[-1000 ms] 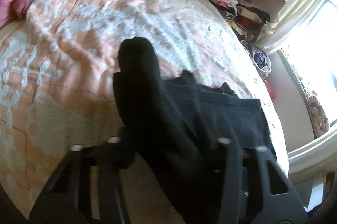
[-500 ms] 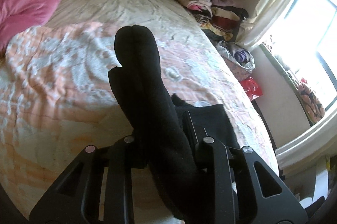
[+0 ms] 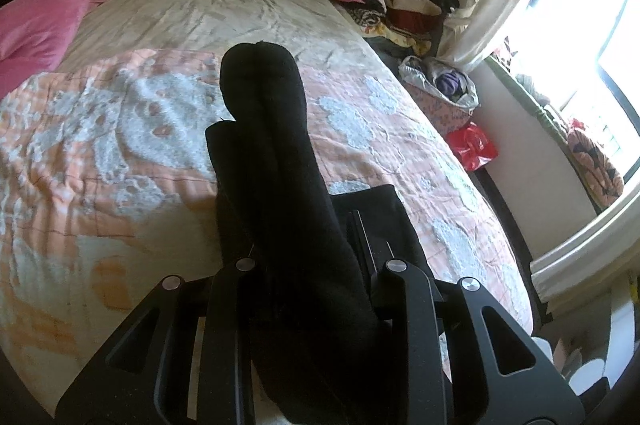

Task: Fold small clothes
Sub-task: 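Lift the sweatshirt with both tools and fold it over onto itself, then lay the folded part down on the sweatshirt and open both tools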

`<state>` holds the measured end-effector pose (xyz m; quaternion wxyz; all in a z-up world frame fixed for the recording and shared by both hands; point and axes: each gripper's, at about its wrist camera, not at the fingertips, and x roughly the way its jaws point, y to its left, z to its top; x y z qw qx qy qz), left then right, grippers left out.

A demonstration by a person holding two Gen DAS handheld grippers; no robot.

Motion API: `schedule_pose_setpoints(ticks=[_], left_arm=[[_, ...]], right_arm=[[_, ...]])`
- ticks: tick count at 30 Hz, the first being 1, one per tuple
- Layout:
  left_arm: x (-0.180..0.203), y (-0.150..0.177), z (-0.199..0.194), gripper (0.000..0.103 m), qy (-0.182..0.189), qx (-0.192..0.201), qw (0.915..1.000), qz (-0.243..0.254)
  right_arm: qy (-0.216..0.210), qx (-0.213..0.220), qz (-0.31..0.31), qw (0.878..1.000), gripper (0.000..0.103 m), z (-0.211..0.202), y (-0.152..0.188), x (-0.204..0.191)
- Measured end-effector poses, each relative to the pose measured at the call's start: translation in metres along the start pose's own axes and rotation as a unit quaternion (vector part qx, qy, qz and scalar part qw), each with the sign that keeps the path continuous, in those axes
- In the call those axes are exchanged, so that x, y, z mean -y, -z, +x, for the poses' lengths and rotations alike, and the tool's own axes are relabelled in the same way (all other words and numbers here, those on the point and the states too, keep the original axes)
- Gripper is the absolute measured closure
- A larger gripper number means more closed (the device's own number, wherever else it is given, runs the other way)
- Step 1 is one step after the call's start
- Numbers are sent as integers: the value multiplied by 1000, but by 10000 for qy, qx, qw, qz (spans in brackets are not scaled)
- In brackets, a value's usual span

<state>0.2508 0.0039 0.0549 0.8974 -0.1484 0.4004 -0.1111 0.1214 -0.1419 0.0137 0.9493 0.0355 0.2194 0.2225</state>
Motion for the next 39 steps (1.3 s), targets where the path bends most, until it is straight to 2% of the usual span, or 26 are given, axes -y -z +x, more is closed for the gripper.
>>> schedule_pose_setpoints(ticks=[15,22,28,34,39], left_arm=[[39,-2,37,84,21,-314,9992,246],[54,0,70,84,-18,-595,9978,284],[58,4,102,81,-66,-921,9955,230],[63,12,126,79,-94,-1123,9935,180],[72,16,139,73,-122,-1211,9924,187]], right_arm=[[146,-158,726,9971,94,-2,7,38],[145,-355,1120,9930,94,5,15,64],[36,-613,1705,9834,94,16,27,92],[-127,-950,2345,9674,94,24,38,118],[-247,-1178,2797,9525,93,27,43,134]])
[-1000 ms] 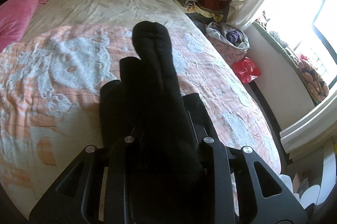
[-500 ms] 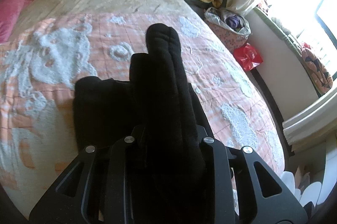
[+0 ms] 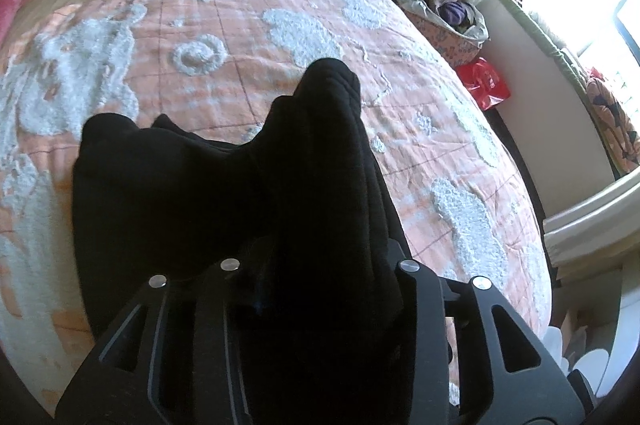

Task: Fold small clothes
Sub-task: 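Lay the folded part down on the sweatshirt and open both tools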

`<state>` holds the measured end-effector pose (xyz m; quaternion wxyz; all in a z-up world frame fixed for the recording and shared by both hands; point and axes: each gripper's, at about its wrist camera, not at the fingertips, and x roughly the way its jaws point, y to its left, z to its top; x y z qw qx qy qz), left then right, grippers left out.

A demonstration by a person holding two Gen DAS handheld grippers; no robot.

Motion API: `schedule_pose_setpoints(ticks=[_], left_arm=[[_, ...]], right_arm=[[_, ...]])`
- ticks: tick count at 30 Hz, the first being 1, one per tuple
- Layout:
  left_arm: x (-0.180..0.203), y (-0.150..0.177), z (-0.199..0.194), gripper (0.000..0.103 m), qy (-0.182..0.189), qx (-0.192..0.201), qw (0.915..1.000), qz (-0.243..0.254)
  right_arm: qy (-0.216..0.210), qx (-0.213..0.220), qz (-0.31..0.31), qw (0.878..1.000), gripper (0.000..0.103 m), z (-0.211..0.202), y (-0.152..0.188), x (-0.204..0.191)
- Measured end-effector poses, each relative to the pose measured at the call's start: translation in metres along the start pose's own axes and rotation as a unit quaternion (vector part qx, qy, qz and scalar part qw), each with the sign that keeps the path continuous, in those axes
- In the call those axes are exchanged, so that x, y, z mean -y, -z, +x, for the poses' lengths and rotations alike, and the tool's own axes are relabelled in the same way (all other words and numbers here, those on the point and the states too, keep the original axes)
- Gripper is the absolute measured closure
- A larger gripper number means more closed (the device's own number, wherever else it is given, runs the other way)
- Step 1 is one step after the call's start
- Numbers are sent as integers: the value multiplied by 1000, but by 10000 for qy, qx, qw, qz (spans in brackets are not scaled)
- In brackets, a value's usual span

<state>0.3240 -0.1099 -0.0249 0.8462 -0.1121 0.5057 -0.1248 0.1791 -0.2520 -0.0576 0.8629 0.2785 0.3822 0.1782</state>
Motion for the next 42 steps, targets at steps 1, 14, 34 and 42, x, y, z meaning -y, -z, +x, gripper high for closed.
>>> schedule_pose_setpoints(ticks=[1,14,34,42], left_arm=[[0,-1,3,71,19,-20,10000,-19],[-8,0,-33,38,524,729,9959,-102],[-63,74,-58,35,-547,980,9924,510],[-58,76,-56,34,-632,1024,9909,595]], right_arm=[[-12,-69,103,9999,93,1,0,4],[-465,-678,913,9924,78,17,-13,37],[-868,-1366,999,9817,44,49,-73,48],[-17,-1401,-48,9901,79,74,-97,31]])
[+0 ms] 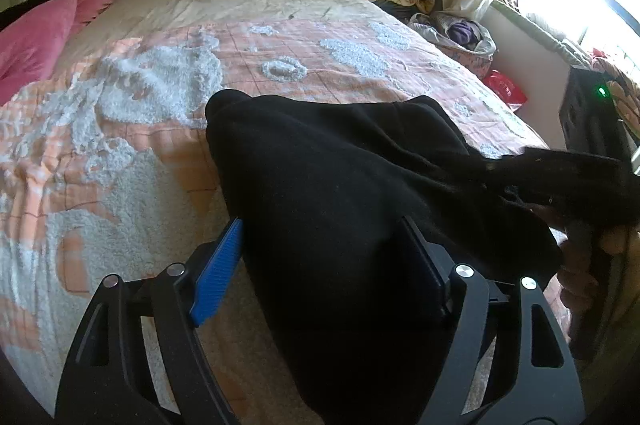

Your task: Fold small clothes

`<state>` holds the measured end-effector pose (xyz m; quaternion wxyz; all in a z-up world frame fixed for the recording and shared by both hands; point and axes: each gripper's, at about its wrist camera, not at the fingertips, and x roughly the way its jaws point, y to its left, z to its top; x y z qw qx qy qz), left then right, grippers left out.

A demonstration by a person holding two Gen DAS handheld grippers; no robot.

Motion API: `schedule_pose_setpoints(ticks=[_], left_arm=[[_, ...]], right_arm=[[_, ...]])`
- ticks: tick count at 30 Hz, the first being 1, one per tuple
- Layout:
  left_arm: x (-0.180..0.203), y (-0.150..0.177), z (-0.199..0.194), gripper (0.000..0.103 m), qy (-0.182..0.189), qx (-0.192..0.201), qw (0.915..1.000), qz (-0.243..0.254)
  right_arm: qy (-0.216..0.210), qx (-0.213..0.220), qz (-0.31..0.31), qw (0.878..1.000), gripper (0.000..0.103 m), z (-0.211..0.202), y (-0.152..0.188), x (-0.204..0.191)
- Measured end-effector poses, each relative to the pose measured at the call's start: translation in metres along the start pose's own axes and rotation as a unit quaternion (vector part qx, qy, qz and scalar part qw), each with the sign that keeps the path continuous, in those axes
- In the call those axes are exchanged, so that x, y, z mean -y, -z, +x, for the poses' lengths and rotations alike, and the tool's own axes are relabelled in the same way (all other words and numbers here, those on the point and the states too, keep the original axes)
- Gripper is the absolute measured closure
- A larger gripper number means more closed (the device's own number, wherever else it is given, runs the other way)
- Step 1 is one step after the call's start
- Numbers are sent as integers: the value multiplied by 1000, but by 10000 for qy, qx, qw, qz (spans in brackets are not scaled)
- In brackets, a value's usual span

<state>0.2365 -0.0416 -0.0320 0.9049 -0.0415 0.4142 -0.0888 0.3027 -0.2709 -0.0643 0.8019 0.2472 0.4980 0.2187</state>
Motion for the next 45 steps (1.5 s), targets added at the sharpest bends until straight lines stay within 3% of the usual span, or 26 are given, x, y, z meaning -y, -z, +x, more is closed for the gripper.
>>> schedule_pose_setpoints(ticks=[4,11,17,18,21,26,28,31,34,37,40,43,45], left_arm=[[2,-1,0,34,-11,-10,10000,26],[13,-1,-5,32,153,-21,9999,55],[23,3,1,29,19,-50,9997,247],[23,4,0,29,8,-48,9997,259],[21,5,0,29,8,-65,9996,263],[18,7,-2,28,47,-95,9998,187],[17,9,-3,27,63,-106,9998,146],[17,12,-6,27,93,-116,9998,99],[17,16,-10,27,114,-116,9998,74],[17,19,-14,27,132,-111,9998,42],[17,23,-17,27,147,-101,9998,21],[16,27,-19,26,179,-110,9998,-19],[17,29,-20,26,181,-97,9998,-16]], right_arm=[[238,252,-526,9980,90,-2,0,-20],[656,1052,-1514,9807,92,-31,-6,-46],[934,524,-1124,9879,90,6,-6,-11],[857,514,-1035,9896,89,6,-6,-7],[1037,549,-990,9881,69,-1,-6,-6],[976,633,-985,9883,66,-17,6,-8],[1008,705,-992,9874,54,-27,10,-9],[864,806,-855,9893,46,-42,18,-9],[717,895,-700,9909,41,-56,28,-9],[457,722,-706,9938,39,-60,37,-13],[757,643,-750,9922,39,-58,45,-16],[1347,547,-641,9873,39,-51,51,-7],[1431,554,-569,9865,37,-49,55,-3]])
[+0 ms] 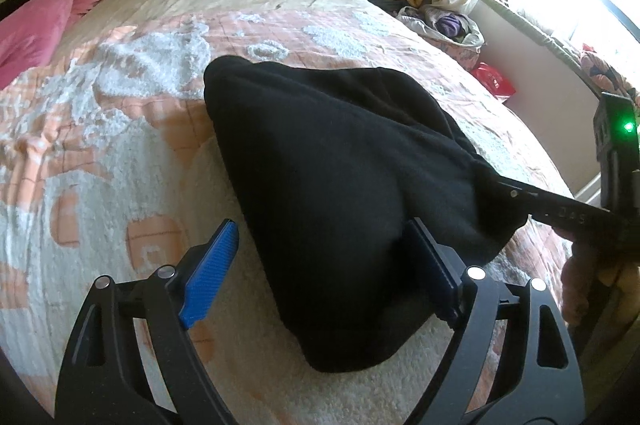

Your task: Fold small clothes

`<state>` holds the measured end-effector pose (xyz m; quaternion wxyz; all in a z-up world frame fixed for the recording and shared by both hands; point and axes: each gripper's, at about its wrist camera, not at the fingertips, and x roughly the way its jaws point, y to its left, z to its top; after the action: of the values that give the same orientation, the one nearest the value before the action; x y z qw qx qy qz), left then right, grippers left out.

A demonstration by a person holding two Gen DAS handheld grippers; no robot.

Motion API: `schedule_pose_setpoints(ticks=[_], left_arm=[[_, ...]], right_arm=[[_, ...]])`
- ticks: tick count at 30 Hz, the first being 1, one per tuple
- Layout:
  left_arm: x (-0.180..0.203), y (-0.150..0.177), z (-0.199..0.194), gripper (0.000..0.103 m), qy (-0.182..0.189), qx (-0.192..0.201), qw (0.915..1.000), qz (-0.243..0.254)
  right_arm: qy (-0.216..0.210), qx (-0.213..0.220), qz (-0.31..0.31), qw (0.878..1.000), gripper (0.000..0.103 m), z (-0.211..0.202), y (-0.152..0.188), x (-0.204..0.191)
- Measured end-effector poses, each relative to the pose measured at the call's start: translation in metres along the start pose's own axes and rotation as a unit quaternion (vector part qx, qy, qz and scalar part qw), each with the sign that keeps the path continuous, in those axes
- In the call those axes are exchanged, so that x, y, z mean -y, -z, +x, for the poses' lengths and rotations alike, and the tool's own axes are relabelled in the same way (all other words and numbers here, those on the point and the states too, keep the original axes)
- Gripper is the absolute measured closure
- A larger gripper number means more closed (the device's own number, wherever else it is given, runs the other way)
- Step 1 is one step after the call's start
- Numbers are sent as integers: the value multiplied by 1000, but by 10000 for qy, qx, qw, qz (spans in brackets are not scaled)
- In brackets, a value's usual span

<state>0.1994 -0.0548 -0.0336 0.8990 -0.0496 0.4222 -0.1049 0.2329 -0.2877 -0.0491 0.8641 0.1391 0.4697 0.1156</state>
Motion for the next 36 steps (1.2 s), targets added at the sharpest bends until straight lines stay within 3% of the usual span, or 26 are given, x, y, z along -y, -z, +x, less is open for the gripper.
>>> schedule_pose_setpoints(ticks=[6,10,13,15,22,36], left_arm=[[1,4,-9,22,54,76,10000,-7],[1,6,-18,21,82,114,9999,9],[0,7,-25,16,116,180,9998,-18],[-1,8,-30,10,141,231,9996,-35],[-1,15,-55,9,297,434,9986,-51],[-7,44,-106,9,140,854,9962,85]], right_arm=[[8,441,-119,9990,32,-21,14,-8],[118,867,-230,9959,11,-48,23,-13],[144,1169,-279,9926,7,-69,28,-18],[140,1335,-319,9904,5,-81,33,-21],[121,1684,-536,9842,4,-111,49,-38],[225,1985,-679,9775,4,-146,87,-57]])
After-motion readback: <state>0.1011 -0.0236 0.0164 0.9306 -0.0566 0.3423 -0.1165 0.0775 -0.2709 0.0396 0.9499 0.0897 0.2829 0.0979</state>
